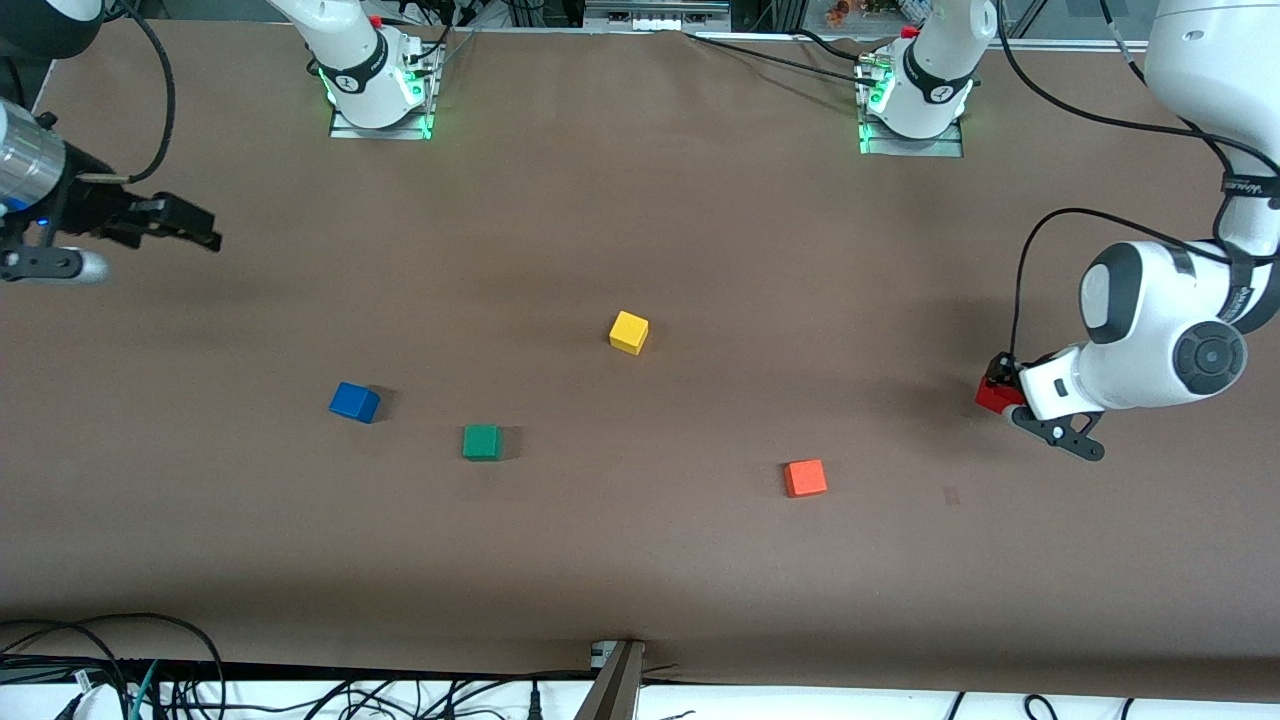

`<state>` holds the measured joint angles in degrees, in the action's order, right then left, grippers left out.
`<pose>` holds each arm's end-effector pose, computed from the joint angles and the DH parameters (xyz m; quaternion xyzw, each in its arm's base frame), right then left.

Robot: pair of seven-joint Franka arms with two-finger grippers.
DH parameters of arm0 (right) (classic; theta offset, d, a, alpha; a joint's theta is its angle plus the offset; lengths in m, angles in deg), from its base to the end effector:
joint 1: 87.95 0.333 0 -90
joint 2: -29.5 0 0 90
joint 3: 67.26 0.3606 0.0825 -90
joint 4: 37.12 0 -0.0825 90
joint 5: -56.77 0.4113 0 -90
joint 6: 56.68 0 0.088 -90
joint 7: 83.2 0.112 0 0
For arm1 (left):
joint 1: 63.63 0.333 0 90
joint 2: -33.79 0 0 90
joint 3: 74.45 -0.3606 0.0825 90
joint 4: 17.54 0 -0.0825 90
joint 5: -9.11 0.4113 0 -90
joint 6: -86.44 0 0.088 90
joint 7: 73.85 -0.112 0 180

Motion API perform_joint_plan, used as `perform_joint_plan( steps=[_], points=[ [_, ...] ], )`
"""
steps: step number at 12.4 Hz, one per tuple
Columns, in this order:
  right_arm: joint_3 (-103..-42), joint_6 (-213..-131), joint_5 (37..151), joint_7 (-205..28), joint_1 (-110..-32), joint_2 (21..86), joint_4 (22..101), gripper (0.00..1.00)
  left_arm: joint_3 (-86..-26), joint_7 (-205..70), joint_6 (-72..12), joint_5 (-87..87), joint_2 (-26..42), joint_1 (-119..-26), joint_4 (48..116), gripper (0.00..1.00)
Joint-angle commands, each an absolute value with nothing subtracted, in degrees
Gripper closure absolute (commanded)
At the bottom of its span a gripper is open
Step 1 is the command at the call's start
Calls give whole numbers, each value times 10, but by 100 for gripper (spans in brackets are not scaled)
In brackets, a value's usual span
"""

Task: Pass red block to right arm, stack on blue
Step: 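Close the left gripper on the red cube and lift it, then carry the red cube toward the right gripper while the right gripper approaches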

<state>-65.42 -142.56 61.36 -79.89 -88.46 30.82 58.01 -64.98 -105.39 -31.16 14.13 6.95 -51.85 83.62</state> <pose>0.5744 0.0226 0.6015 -0.9948 0.0180 0.0936 0.0366 0.6766 0.0424 0.3068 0.9592 -0.2689 -0.0828 0.0261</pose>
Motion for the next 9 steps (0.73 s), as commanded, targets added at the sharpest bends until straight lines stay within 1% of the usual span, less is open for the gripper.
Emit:
perform_joint_plan(
  steps=[1, 2, 4, 7, 9],
  points=[
    [-652, -1383, 722, -806, -886, 337, 571, 0, -635, -1175, -297, 109, 77, -516, 814, 100],
    [-655, -1365, 775, -806, -888, 348, 570, 0, -630, -1201, -297, 90, 77, -517, 811, 100],
    [-658, -1335, 887, -796, -889, 362, 568, 0, -602, -1276, -296, 12, 79, -512, 811, 100],
    [-654, -1341, 944, -792, -884, 382, 569, 0, -580, -1407, -284, -149, 78, -513, 809, 100],
    [-655, -1371, 1031, -793, -885, 426, 569, 0, -551, -1454, -252, -226, 78, -511, 807, 100]
  ],
)
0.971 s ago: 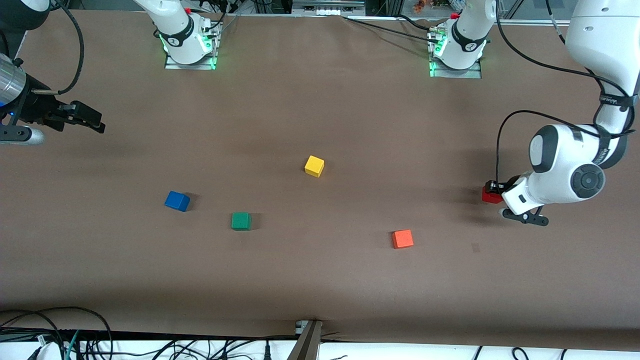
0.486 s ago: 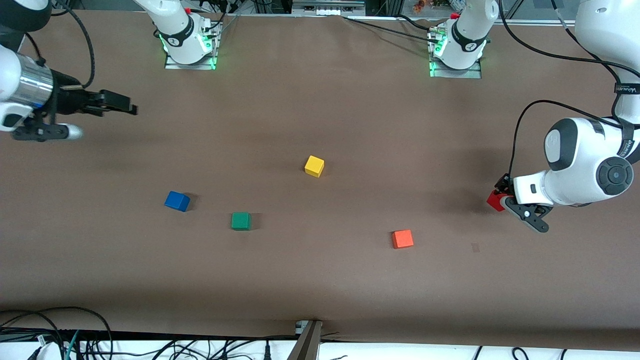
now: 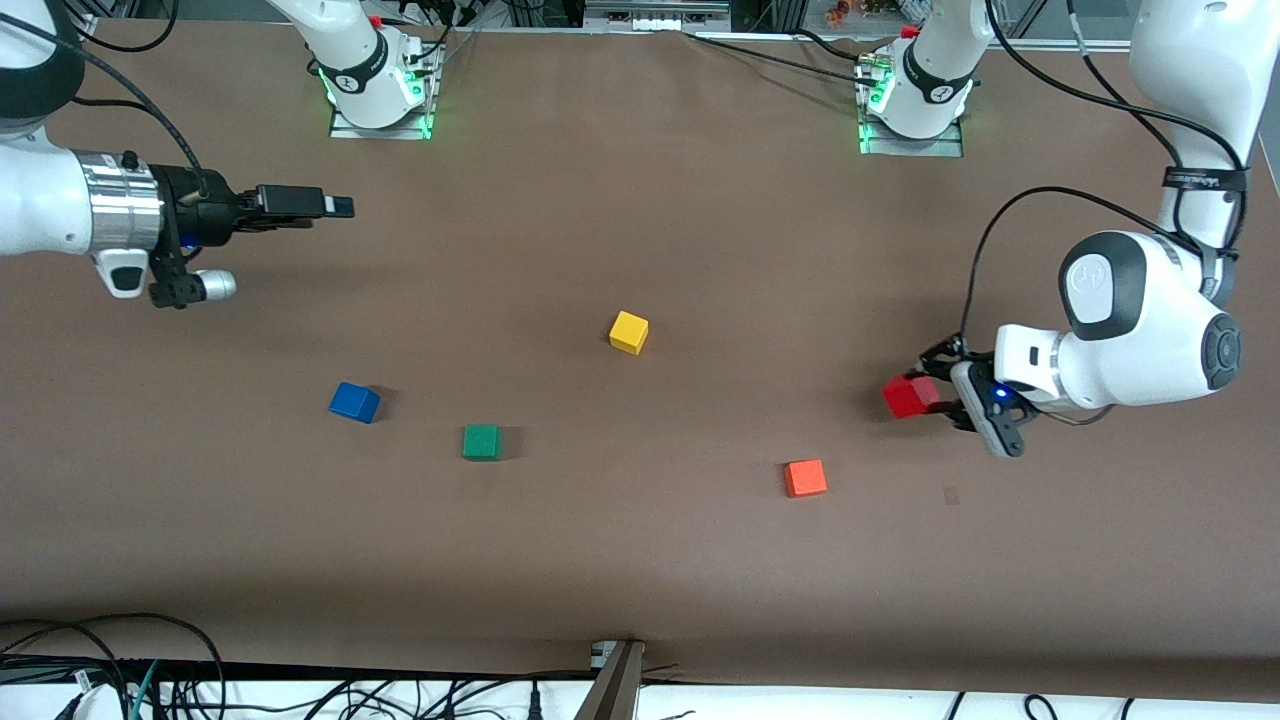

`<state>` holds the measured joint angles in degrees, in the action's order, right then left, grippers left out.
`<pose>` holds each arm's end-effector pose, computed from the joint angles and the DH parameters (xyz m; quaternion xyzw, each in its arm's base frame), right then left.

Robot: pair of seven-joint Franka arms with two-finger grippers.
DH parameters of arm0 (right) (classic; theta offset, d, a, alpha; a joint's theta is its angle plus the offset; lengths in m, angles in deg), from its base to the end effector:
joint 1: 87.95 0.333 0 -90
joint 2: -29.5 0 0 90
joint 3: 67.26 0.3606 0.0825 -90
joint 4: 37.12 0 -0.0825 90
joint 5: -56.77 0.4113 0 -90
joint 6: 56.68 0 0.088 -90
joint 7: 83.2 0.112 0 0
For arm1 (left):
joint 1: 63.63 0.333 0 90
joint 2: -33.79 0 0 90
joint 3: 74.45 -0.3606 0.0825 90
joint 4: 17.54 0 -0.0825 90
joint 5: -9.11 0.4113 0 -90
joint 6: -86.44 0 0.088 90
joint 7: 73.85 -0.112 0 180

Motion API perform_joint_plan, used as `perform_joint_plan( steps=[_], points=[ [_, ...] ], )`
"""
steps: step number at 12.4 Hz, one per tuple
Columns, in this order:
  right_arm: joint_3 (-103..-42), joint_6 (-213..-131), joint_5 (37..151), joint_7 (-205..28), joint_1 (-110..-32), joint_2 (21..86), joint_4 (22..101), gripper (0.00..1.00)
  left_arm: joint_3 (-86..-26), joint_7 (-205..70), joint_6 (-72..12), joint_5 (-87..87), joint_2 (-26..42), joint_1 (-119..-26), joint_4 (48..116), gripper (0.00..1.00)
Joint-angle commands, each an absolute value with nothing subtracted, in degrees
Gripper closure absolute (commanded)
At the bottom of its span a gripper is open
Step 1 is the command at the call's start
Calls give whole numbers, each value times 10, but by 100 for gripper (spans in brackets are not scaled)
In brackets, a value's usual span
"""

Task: Pass red block to right arm, stack on blue
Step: 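Carry the red cube toward the right gripper while the right gripper approaches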

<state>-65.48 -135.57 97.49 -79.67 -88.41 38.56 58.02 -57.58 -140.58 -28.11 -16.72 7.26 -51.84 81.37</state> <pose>0.5944 0.0952 0.5465 -0.9136 0.0267 0.2199 0.3411 0.6840 -0.0681 0.3418 0.8428 -0.4640 0.0575 0.2667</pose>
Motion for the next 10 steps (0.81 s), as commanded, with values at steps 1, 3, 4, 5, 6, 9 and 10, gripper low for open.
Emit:
perform_joint_plan(
  steps=[1, 3, 4, 5, 6, 9, 10],
  points=[
    [-654, -1386, 1050, -793, -885, 451, 568, 0, -542, -1480, -233, -268, 78, -507, 806, 100],
    [-652, -1402, 1106, -799, -882, 496, 570, 0, -529, -1529, -192, -369, 73, -513, 791, 100],
    [-651, -1414, 1133, -803, -877, 516, 571, 0, -522, -1530, -182, -402, 73, -518, 787, 100],
    [-651, -1443, 1157, -805, -858, 527, 574, 0, -497, -1530, -182, -446, 72, -518, 782, 100],
    [-650, -1488, 1185, -803, -830, 529, 581, 0, -477, -1530, -183, -482, 71, -519, 779, 100],
    [-650, -1591, 1328, -804, -771, 527, 611, 0, -458, -1531, -186, -546, 47, -555, 744, 100],
    [-649, -1604, 1360, -804, -764, 527, 615, 0, -458, -1531, -187, -559, 37, -571, 732, 100]
  ],
)
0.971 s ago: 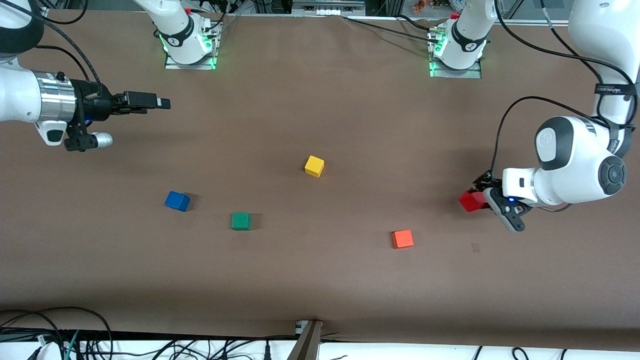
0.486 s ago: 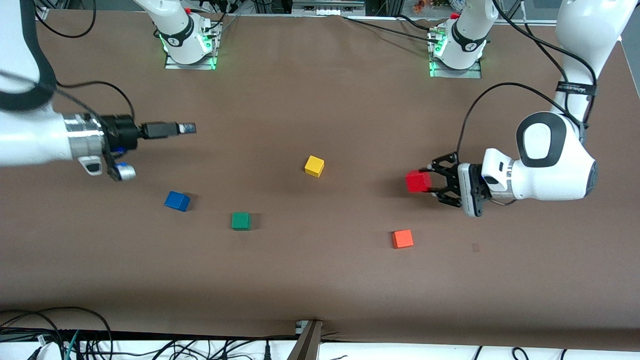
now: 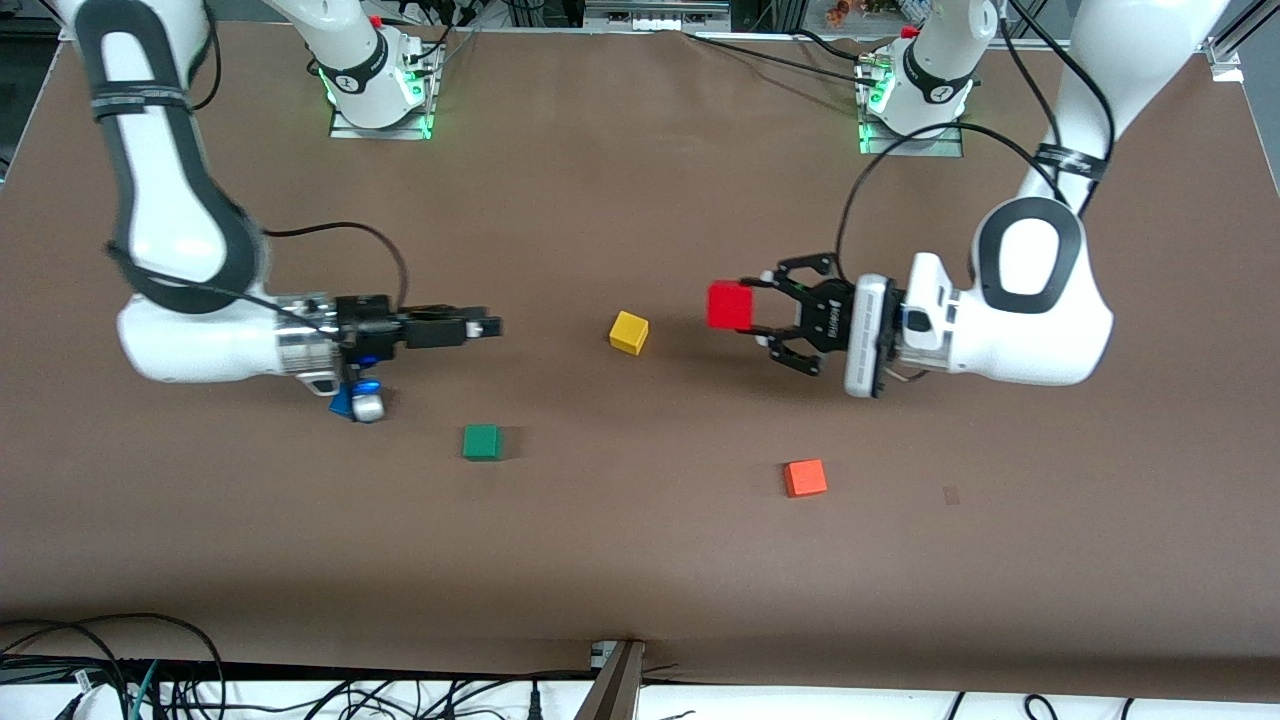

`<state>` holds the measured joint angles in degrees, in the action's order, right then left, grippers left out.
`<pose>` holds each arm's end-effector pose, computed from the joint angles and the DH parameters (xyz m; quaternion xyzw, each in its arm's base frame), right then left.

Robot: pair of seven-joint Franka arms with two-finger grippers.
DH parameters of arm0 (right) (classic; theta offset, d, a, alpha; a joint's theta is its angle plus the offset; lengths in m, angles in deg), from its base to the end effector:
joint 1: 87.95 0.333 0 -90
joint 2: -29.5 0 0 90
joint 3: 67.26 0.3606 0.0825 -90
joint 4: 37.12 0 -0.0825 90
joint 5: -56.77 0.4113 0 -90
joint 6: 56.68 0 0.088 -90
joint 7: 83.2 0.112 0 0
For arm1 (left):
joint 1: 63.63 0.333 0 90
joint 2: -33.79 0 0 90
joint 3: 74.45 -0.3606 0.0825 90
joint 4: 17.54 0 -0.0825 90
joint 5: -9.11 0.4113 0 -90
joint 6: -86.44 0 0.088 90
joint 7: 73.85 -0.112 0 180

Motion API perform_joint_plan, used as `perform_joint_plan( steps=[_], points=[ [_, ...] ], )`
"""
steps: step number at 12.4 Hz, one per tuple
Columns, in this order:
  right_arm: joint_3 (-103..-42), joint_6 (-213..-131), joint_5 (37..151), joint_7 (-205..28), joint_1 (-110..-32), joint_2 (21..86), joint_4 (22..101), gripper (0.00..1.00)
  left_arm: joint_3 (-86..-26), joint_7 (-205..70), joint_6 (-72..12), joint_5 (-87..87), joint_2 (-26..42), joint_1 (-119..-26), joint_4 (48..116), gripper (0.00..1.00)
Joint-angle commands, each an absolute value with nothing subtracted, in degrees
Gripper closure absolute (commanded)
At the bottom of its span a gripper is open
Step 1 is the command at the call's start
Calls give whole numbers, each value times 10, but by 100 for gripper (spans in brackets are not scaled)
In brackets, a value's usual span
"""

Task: Pass red block to right arm, stack on blue
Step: 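Carry the red cube toward the right gripper while the right gripper approaches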

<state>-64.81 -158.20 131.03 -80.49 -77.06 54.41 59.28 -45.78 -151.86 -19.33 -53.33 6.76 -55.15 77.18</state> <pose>0.6626 0.2441 0.4061 -0.7970 0.1474 0.2158 0.5445 0.6557 -0.2644 0.4271 0.6693 -0.4619 0.1850 0.5518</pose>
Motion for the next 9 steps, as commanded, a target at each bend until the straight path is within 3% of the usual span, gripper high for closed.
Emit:
perform_joint_plan(
  steps=[1, 5, 9],
  points=[
    [-641, -1613, 1404, -811, -756, 526, 616, 0, -459, -1531, -193, -590, 35, -589, 728, 100],
    [-605, -1682, 1445, -823, -750, 513, 637, 0, -459, -1531, -298, -637, 28, -649, 726, 100],
    [-579, -1719, 1503, -865, -750, 510, 647, 0, -459, -1530, -313, -639, 20, -661, 718, 100]
  ],
)
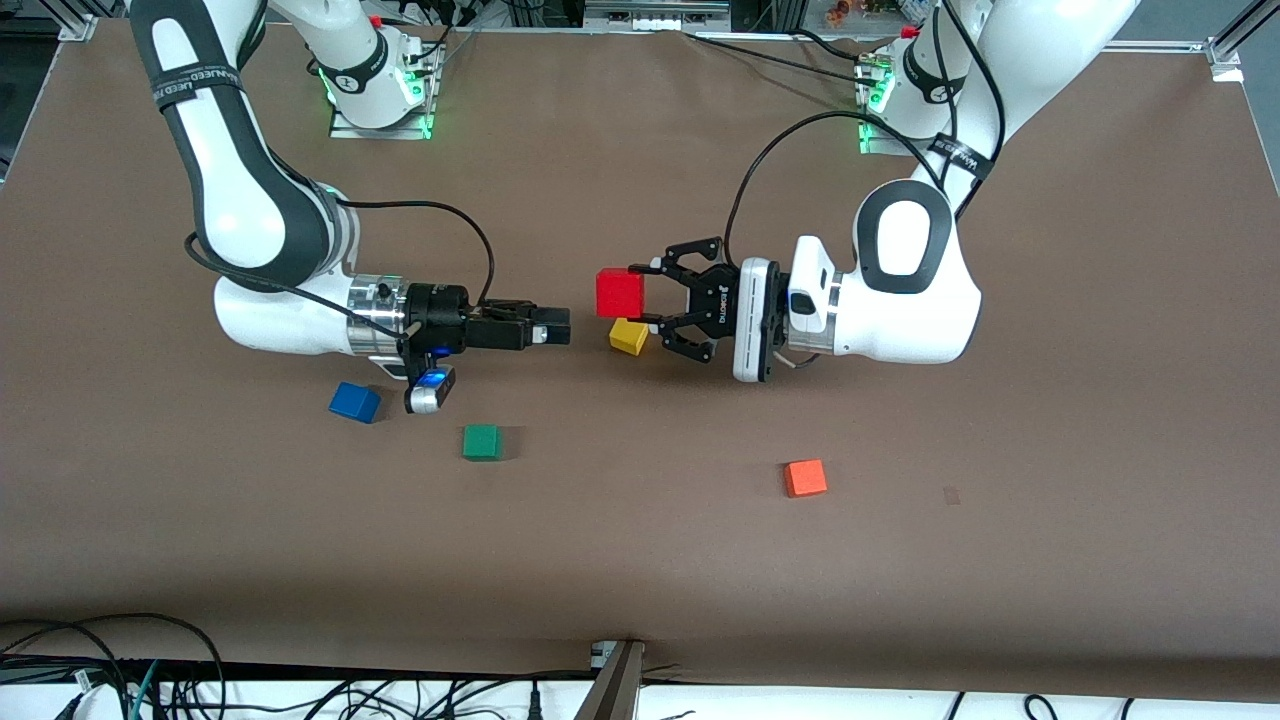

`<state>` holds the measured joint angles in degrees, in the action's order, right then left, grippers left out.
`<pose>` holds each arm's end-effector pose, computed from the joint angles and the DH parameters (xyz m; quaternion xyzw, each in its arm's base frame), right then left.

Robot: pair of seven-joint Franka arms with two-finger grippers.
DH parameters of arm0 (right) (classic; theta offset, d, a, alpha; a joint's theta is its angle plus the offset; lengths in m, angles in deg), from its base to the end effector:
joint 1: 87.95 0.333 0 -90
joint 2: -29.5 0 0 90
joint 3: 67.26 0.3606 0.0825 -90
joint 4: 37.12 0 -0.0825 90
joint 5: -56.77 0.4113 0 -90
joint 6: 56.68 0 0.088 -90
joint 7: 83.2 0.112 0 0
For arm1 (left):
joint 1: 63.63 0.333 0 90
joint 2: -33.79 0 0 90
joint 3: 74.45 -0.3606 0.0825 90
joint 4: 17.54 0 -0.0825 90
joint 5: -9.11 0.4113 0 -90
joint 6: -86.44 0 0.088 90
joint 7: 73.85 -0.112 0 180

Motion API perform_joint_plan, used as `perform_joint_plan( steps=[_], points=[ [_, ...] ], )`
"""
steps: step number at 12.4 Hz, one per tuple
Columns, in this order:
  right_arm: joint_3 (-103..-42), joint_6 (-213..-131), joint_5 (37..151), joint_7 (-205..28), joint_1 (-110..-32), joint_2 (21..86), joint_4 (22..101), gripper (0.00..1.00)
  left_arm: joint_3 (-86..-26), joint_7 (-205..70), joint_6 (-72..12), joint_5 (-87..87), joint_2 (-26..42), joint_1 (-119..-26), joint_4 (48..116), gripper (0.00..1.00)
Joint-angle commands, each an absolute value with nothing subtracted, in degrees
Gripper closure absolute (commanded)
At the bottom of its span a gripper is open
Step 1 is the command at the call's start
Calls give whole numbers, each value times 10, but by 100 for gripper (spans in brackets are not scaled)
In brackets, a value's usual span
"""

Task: Pass red block to right arm, stack on blue
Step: 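Carry the red cube toward the right gripper while the right gripper approaches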

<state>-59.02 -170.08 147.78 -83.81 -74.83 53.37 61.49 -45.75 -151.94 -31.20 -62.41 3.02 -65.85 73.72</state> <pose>0.6502 0.3125 0.4184 -0.7296 0.2001 0.1761 0.6298 0.6453 -0.3740 0.4207 0.6664 -0.4248 0.2231 0.5708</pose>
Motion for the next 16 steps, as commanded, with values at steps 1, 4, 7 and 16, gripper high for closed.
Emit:
perform_joint_plan(
  steps=[1, 4, 7, 16],
  points=[
    [-575, -1719, 1503, -868, -750, 512, 652, 0, -459, -1531, -313, -639, 19, -661, 718, 100],
    [-564, -1719, 1525, -899, -747, 516, 668, 0, -459, -1532, -335, -638, 11, -675, 711, 100],
    [-551, -1714, 1546, -898, -746, 520, 673, 0, -459, -1532, -340, -638, 7, -678, 708, 100],
    [-552, -1710, 1546, -899, -747, 523, 668, 100, -459, -1530, -336, -638, 10, -670, 709, 94]
  ],
)
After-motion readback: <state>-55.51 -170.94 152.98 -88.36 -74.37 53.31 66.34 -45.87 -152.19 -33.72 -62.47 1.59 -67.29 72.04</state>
